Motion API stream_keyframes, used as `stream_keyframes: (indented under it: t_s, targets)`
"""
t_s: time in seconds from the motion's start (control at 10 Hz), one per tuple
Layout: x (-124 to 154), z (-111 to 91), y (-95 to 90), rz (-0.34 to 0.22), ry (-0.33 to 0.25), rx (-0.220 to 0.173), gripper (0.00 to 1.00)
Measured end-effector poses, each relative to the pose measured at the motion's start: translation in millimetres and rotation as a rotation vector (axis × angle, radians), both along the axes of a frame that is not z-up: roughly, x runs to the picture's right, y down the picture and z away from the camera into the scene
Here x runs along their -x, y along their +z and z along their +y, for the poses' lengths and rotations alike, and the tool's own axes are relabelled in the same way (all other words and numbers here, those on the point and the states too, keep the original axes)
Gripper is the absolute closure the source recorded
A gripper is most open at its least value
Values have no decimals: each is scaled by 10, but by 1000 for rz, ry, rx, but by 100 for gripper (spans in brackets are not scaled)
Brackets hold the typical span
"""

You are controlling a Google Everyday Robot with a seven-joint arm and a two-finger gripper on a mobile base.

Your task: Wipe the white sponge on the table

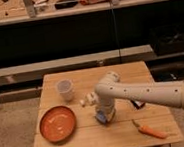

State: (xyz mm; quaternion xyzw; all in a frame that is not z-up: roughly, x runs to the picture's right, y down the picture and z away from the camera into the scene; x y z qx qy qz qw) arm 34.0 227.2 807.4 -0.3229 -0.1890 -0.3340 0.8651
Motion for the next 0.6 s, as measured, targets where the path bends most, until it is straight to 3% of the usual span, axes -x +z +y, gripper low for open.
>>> stream_keyframes:
  t_s: [0.3,0.6]
  targets:
    - [278,75,31,-38,-42,25,46]
    - [306,155,-14,-48,-64,31,46]
